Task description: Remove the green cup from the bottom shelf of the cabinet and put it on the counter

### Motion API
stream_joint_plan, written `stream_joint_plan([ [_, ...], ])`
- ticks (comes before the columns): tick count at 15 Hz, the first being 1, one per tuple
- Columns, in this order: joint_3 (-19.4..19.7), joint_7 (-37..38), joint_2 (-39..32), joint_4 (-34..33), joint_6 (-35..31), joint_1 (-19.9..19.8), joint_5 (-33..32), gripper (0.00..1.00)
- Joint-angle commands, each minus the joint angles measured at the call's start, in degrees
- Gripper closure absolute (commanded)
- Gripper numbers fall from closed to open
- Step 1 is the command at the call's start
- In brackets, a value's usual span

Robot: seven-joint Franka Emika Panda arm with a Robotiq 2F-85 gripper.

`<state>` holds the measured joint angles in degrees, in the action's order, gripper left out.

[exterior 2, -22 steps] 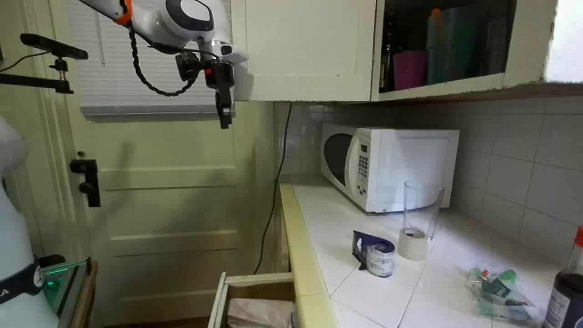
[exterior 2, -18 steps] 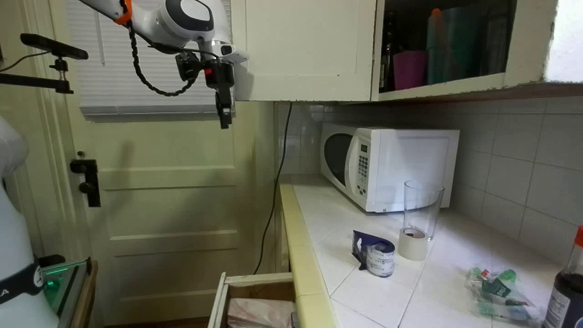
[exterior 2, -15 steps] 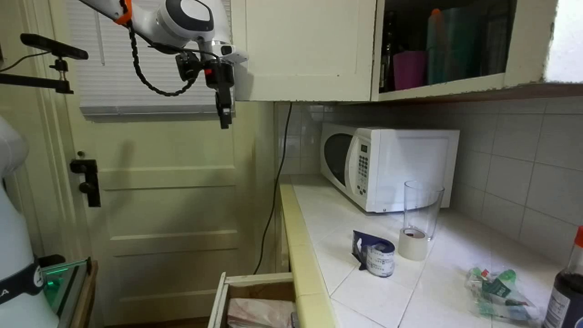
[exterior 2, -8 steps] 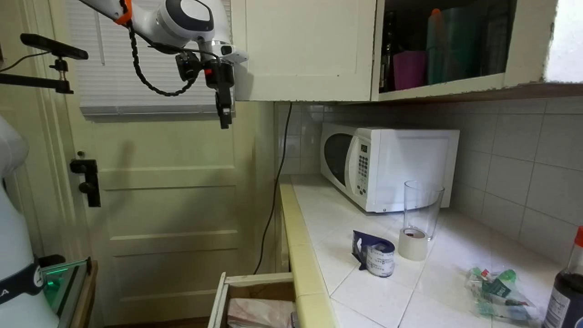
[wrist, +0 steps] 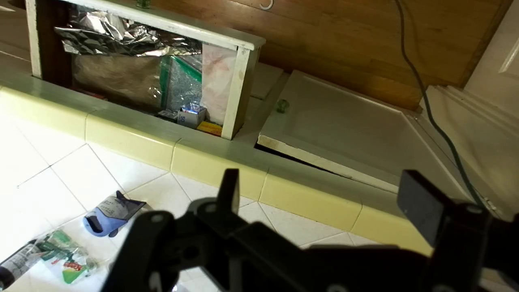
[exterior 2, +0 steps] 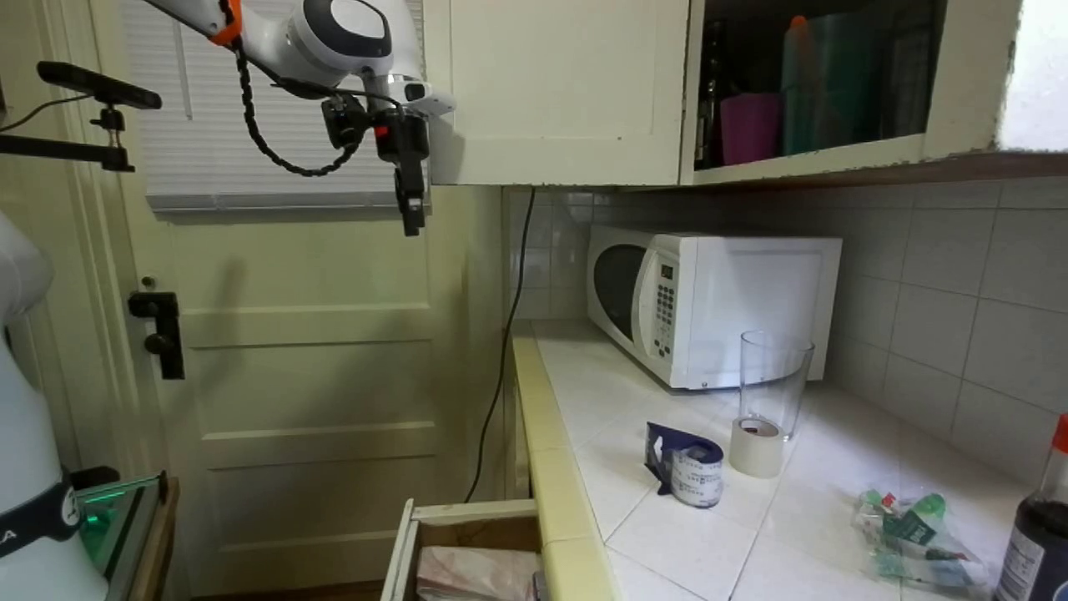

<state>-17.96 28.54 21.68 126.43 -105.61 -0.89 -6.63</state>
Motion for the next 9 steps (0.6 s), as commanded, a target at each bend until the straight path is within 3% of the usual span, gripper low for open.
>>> stream_joint_plan([
  [1,1.5,0.5,-0.3,-0.2,0.3,1.8,-0.6,0.0],
  [6,1.5,0.5,-0.3,-0.2,0.3,1.8,-0.6,0.0],
  [9,-0.3,-0.3,2.2,0.9,-1.9,4.4,-1.3,0.0],
])
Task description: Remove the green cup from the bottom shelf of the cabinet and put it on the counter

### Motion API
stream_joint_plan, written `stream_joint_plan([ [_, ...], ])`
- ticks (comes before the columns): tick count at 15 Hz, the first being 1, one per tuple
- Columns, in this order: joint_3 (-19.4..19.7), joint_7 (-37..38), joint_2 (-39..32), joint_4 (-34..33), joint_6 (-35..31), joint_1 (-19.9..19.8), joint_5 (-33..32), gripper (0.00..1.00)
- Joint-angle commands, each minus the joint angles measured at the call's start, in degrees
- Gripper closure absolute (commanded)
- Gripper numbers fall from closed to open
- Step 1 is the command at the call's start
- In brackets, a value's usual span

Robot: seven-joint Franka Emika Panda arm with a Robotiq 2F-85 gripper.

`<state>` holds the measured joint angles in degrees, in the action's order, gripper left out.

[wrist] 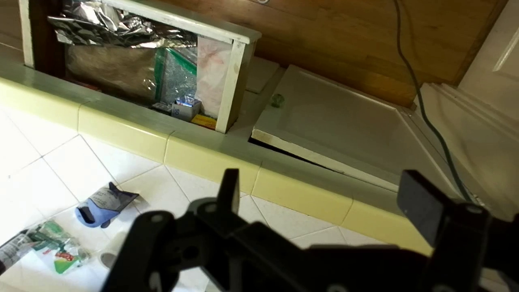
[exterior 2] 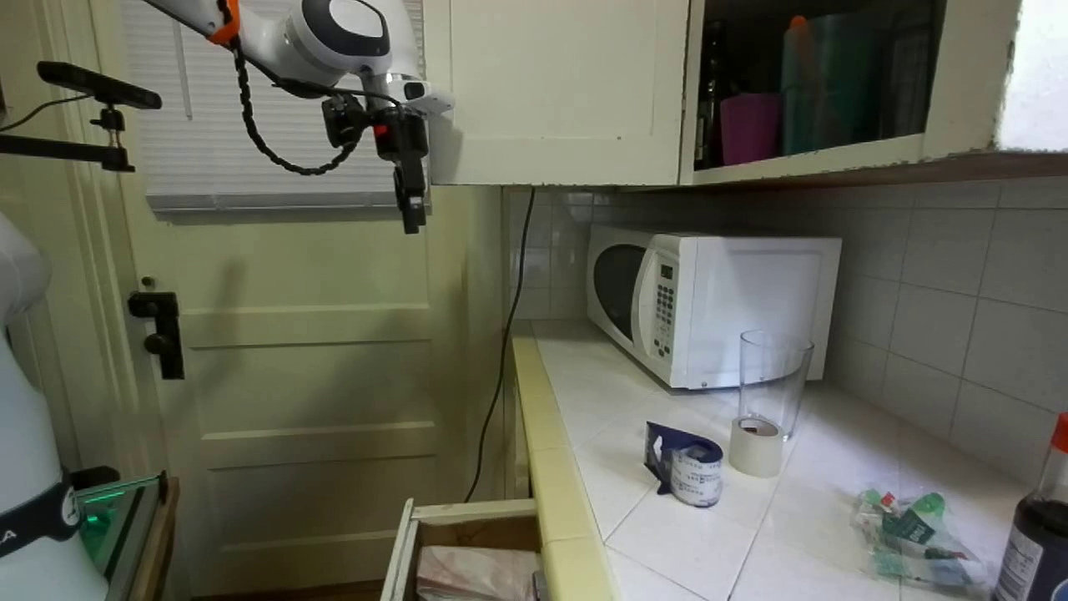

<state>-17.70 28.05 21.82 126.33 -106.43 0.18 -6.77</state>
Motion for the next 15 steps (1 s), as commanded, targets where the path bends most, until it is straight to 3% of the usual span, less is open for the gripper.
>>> stream_joint_plan([
  [1,-1.1,-0.6,4.1,2.6,-1.3,5.3,0.2,0.0],
  [5,-3.7,1.1,7.9,5.1,2.1,11.0,4.1,0.0],
  [8,-5.3,5.8,11.5,8.4,5.6,12.7,7.0,0.0],
  [12,-6.5,16.8,15.0,12.6,5.3,10.4,5.9,0.0],
  [15,-8.1,24.2,15.1,12.6,5.6,8.1,1.7,0.0],
])
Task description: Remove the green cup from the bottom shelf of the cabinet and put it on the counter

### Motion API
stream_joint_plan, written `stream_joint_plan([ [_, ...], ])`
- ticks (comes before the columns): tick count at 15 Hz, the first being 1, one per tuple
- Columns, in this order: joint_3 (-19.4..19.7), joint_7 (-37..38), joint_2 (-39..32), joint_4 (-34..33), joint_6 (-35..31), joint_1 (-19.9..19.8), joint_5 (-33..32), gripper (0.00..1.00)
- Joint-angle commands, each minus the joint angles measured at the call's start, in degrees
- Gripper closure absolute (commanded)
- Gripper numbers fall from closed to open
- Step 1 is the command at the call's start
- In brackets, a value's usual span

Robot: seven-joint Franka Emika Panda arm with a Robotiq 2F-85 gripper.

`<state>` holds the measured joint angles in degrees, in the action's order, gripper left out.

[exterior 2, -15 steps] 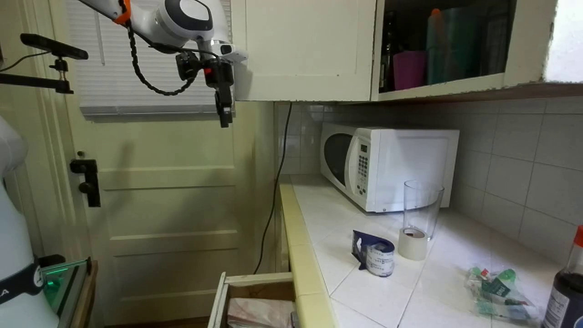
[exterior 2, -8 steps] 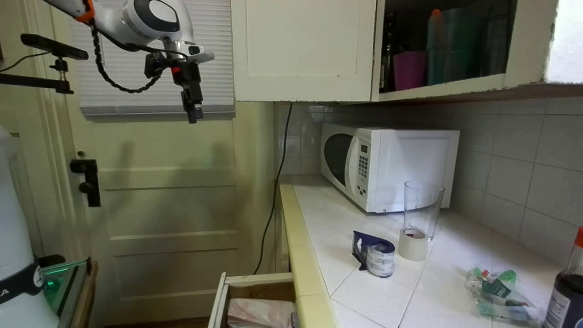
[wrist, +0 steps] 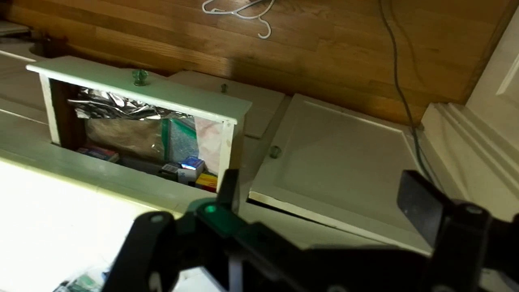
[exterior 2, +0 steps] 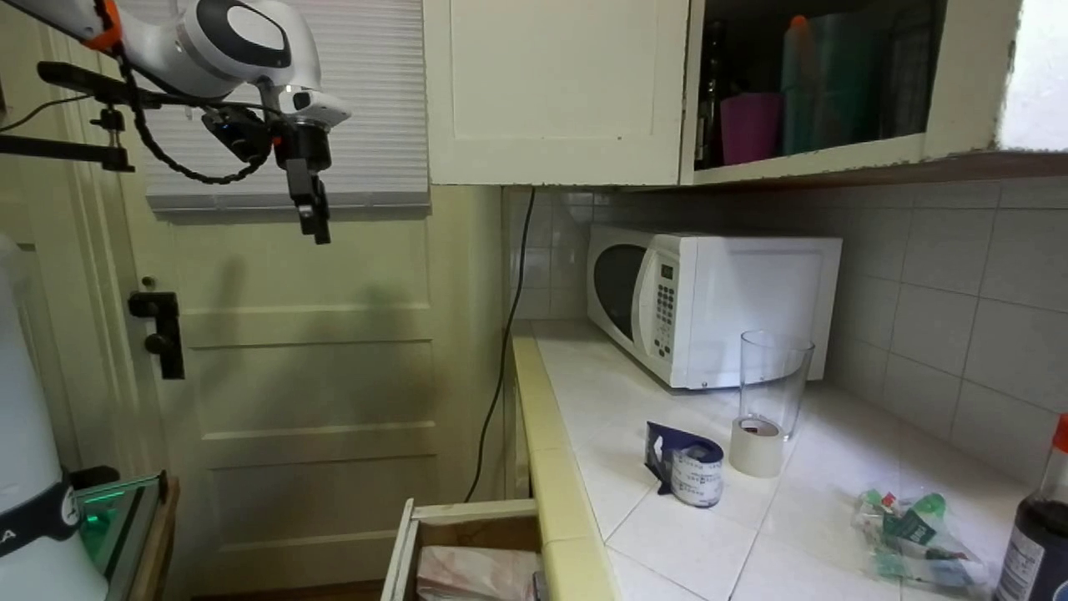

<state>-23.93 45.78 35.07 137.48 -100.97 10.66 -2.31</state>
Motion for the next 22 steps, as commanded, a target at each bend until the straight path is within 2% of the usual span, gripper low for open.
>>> stream_joint_plan([
  [1,-2.3,8.5,2.1,1.8,0.6,-3.0,-4.5,0.0],
  [3,-2.1,11.8,2.6,3.3,1.2,-4.3,-8.0,0.0],
  [5,-0.2,14.6,3.9,5.5,1.6,-5.6,-10.3,0.0],
  [7,2.1,15.6,4.5,7.6,1.4,-7.0,-12.1,0.0],
  [9,6.6,13.2,5.6,9.9,-0.4,-8.8,-14.1,0.0],
  [11,12.2,8.7,5.7,11.8,-5.4,-10.3,-15.4,0.0],
  [12,16.2,3.4,6.2,12.8,-10.3,-10.5,-16.0,0.0],
  [16,26.8,-15.8,3.7,14.8,-26.9,-14.3,-18.0,0.0],
  [19,34.5,-30.4,1.5,16.4,-36.9,-14.7,-15.4,0.0],
  [20,28.0,-25.6,2.4,15.0,-32.6,-18.4,-13.9,0.0],
  [22,28.6,-27.5,1.9,15.2,-33.7,-19.6,-13.4,0.0],
])
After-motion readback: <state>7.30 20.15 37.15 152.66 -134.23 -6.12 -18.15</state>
